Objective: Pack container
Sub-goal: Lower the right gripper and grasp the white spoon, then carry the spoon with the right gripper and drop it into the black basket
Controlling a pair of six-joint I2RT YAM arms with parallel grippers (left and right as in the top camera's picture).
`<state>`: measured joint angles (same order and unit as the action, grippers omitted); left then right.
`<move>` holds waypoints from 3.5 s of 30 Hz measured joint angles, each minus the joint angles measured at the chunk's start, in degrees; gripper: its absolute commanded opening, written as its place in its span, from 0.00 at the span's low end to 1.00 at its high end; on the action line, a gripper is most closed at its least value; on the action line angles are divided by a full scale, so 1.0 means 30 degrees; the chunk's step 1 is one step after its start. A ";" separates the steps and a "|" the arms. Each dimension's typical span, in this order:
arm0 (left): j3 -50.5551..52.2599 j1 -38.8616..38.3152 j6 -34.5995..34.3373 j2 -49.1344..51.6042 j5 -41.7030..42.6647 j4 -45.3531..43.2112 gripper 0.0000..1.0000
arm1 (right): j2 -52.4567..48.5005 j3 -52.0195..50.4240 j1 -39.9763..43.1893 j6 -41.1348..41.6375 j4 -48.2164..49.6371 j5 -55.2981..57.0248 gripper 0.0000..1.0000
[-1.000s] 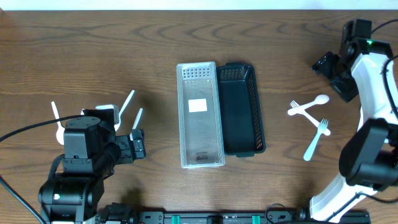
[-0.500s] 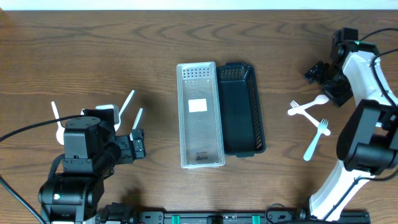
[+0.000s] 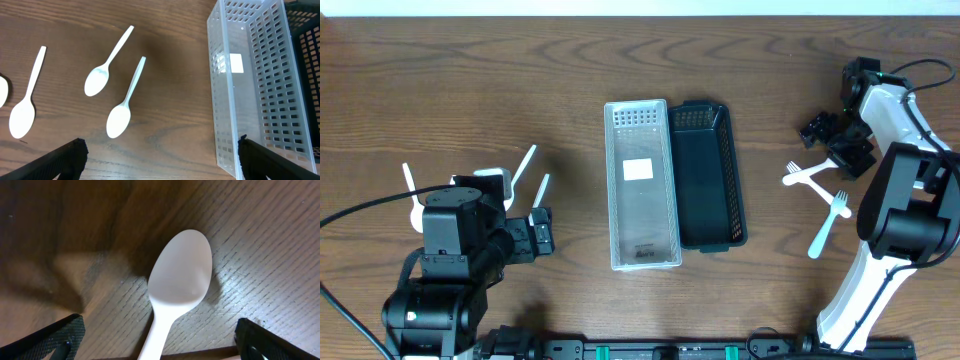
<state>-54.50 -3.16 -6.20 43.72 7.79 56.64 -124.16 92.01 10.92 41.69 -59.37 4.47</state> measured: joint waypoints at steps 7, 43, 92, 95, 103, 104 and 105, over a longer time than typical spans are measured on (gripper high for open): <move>0.0000 0.0000 0.0000 0.0000 0.0000 0.0000 0.98 | -0.0350 -0.0015 0.0000 0.0000 0.0051 -0.0146 0.99; 0.0000 0.0000 0.0000 0.0000 0.0000 0.0000 0.98 | 0.0444 -0.1792 0.0029 0.0270 0.1953 -0.1056 0.24; 0.0000 0.0000 0.0000 0.0000 0.0000 -0.0007 0.98 | 1.0083 0.0605 -1.1315 -0.5661 -0.2732 -0.0364 0.01; 0.0000 0.0000 0.0000 0.0000 0.0000 0.0000 0.98 | 0.9697 -0.0663 -1.2276 -0.5625 -0.2149 -0.0350 0.01; 0.0000 0.0000 0.0000 0.0000 0.0000 0.0000 0.98 | 0.8145 -0.4925 -1.2947 -0.5574 0.1137 -0.0350 0.06; 0.0000 0.0000 0.0000 0.0000 0.0000 0.0000 0.98 | 0.7912 -0.5209 -1.2954 -0.5581 0.1319 -0.0357 0.17; 0.0000 0.0000 0.0000 0.0000 0.0000 0.0000 0.98 | 0.7737 -0.5326 -1.2954 -0.5588 0.1399 -0.0379 0.34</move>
<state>-54.50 -3.16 -6.20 43.72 7.79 56.64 -100.95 76.03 -27.94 24.93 -55.18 3.33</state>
